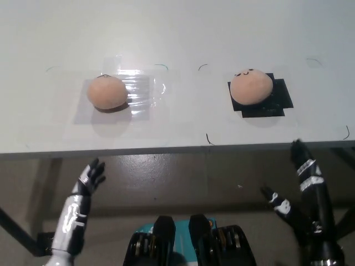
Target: Use both hands to push two dumpling toys together to the middle
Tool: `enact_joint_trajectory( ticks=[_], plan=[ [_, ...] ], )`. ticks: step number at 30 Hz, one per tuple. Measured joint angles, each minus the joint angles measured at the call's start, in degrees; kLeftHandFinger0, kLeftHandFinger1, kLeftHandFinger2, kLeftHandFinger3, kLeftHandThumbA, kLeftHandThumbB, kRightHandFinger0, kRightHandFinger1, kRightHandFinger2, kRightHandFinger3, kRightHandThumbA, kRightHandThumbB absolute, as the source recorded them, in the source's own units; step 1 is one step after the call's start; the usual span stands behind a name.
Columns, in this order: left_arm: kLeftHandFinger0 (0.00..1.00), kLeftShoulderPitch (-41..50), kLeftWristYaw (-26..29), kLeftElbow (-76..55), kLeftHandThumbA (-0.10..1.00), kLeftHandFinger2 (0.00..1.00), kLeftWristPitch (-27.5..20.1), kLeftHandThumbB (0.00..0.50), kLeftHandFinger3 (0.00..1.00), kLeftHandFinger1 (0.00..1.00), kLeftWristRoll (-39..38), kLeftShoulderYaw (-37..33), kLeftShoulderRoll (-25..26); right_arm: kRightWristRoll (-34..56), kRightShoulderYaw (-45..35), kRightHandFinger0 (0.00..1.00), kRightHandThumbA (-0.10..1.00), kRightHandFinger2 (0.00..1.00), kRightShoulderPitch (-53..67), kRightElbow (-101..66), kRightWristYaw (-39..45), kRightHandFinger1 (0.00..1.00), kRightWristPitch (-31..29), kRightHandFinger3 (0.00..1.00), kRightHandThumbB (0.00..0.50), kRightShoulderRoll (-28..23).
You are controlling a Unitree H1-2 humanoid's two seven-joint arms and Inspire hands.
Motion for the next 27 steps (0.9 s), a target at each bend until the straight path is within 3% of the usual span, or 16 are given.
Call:
enact_joint_trajectory(
  ticks=[6, 10, 14, 16, 20, 21, 23, 27],
  plan=[
    [1.0, -2.4, -0.2, -6.1, 1.0, 1.0, 1.1, 0.477, 1.0, 1.0, -1.2, 1.3, 0.8, 0.2, -2.6, 1.0, 1.0, 1.0, -4.1, -2.0, -0.4, 1.0, 0.3, 1.0, 0.375, -1.0],
    [1.0, -6.3, -0.2, -6.6, 1.0, 1.0, 1.9, 0.451, 1.0, 1.0, -1.1, 3.3, 1.3, 0.2, -4.3, 1.0, 1.0, 1.0, -8.1, -2.5, -0.7, 1.0, 1.7, 1.0, 0.287, -2.1],
    [1.0, -10.9, -0.2, -5.6, 1.0, 1.0, 3.2, 0.429, 1.0, 1.0, -1.1, 4.7, 2.5, 0.3, -6.0, 1.0, 1.0, 1.0, -13.2, -1.1, -1.1, 1.0, 3.4, 1.0, 0.254, -3.5],
    [1.0, -13.7, -0.2, -4.1, 1.0, 1.0, 4.2, 0.393, 1.0, 1.0, -1.1, 5.8, 3.3, 0.3, -7.0, 1.0, 1.0, 1.0, -16.8, 1.1, -1.3, 1.0, 4.3, 1.0, 0.265, -4.6],
    [1.0, -18.7, -0.2, -0.6, 1.0, 1.0, 6.2, 0.299, 1.0, 1.0, -1.5, 7.5, 5.8, 0.7, -8.0, 1.0, 1.0, 1.0, -23.1, 6.8, -1.6, 1.0, 6.3, 1.0, 0.165, -6.4],
    [1.0, -19.9, -0.2, 0.5, 1.0, 1.0, 6.6, 0.294, 1.0, 1.0, -1.6, 7.9, 6.4, 0.8, -8.3, 1.0, 1.0, 1.0, -24.7, 8.7, -1.7, 1.0, 6.6, 1.0, 0.159, -6.7],
    [1.0, -22.1, -0.3, 2.8, 1.0, 1.0, 7.6, 0.219, 1.0, 1.0, -2.2, 8.7, 7.3, 1.1, -8.6, 1.0, 1.0, 1.0, -27.4, 12.9, -1.8, 1.0, 7.1, 1.0, 0.165, -7.3],
    [1.0, -28.1, -0.7, 11.6, 1.0, 1.0, 9.1, 0.255, 1.0, 1.0, -4.0, 10.3, 9.0, 1.3, -8.8, 1.0, 1.0, 1.0, -32.7, 23.2, -2.0, 1.0, 7.4, 1.0, 0.186, -8.2]
  ],
)
